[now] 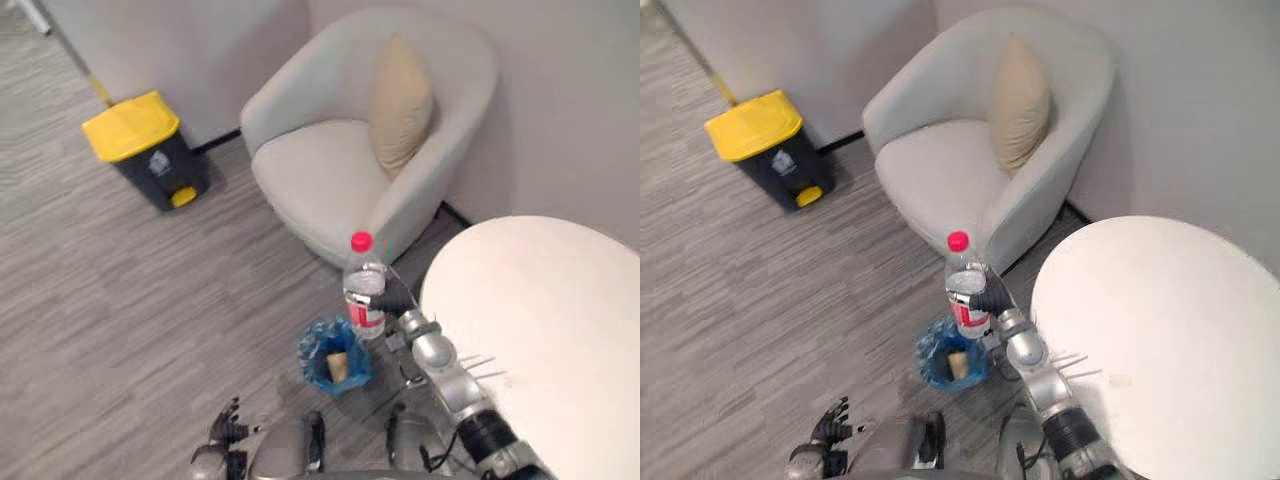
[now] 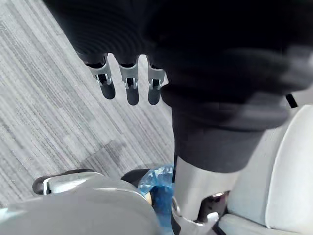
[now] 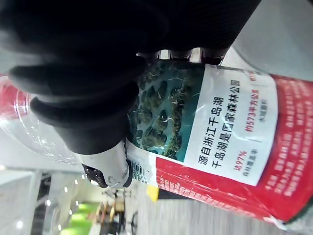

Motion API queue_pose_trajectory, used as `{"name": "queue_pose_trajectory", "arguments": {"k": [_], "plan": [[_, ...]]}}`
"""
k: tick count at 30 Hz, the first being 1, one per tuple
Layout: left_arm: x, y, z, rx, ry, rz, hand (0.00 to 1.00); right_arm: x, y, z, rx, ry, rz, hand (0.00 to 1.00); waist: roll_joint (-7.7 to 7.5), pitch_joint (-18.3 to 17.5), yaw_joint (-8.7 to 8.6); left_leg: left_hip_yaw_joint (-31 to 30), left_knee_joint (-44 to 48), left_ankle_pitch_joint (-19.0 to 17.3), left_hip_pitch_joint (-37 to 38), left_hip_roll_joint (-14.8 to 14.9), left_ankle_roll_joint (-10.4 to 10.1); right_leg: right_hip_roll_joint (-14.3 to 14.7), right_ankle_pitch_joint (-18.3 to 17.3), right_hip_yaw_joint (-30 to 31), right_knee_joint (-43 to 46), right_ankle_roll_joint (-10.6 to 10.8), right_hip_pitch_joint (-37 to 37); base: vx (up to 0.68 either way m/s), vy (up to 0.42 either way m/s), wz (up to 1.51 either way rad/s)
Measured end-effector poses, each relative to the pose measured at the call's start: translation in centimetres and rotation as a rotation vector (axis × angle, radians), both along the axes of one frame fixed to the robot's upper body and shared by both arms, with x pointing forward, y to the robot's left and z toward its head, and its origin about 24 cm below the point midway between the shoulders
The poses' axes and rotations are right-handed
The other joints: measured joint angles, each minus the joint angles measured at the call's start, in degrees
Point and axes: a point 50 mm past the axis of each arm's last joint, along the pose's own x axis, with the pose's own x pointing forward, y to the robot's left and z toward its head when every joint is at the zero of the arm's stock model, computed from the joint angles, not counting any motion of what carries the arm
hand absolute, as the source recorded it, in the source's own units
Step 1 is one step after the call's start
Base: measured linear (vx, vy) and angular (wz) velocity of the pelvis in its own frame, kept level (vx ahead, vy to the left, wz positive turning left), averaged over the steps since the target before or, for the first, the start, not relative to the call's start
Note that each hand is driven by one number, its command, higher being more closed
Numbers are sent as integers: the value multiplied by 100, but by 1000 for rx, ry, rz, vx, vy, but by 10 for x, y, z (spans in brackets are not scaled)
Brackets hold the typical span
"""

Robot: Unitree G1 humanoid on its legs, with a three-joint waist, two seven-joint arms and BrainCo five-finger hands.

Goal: Gather rubbish on tea table into small bin, then transfer packed bag to large trash can.

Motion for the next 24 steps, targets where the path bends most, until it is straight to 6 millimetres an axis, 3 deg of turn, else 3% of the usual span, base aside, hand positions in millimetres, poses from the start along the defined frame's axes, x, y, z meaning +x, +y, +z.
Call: {"name": "queue_pose_trajectory", "arguments": {"k": [3,7,10,15,19,22,24], "plan": [[30,0,13,6,-94,5,0,22,3,20,-73,-61,28,100,38,576,63,-107,157,66,-496,29,-107,5,-39,-79,325,-83,-500,-121,-120,19],[50,-3,22,-18,-162,37,0,33,-2,18,-145,-42,13,100,44,611,98,-369,581,91,-1410,33,-153,-27,-121,-319,729,-206,-1226,-142,-74,33],[73,-11,34,-56,-238,77,0,45,-1,32,-189,-93,-10,100,45,679,131,-499,1068,68,-2325,-1,-202,-135,-226,-397,1294,-295,-2068,-173,-45,26],[134,-30,87,-166,-513,137,0,65,4,78,-191,-249,-79,100,32,1019,109,-589,2062,40,-4032,113,-273,-444,-635,-656,2503,-398,-3564,-197,-110,49],[171,-37,140,-221,-741,149,0,76,7,119,-146,-365,-122,100,-5,1240,244,-716,2790,83,-5369,81,-348,-619,-860,-672,3421,-485,-4865,-121,-93,20],[184,-36,168,-259,-855,167,0,81,6,135,-106,-395,-171,100,3,1328,255,-887,3111,159,-6054,-9,-468,-720,-957,-740,3848,-520,-5470,-92,-23,23],[186,-34,173,-264,-881,177,0,82,5,139,-79,-391,-196,100,3,1328,253,-956,3177,195,-6308,-43,-522,-726,-987,-737,3986,-539,-5713,-68,8,18]]}}
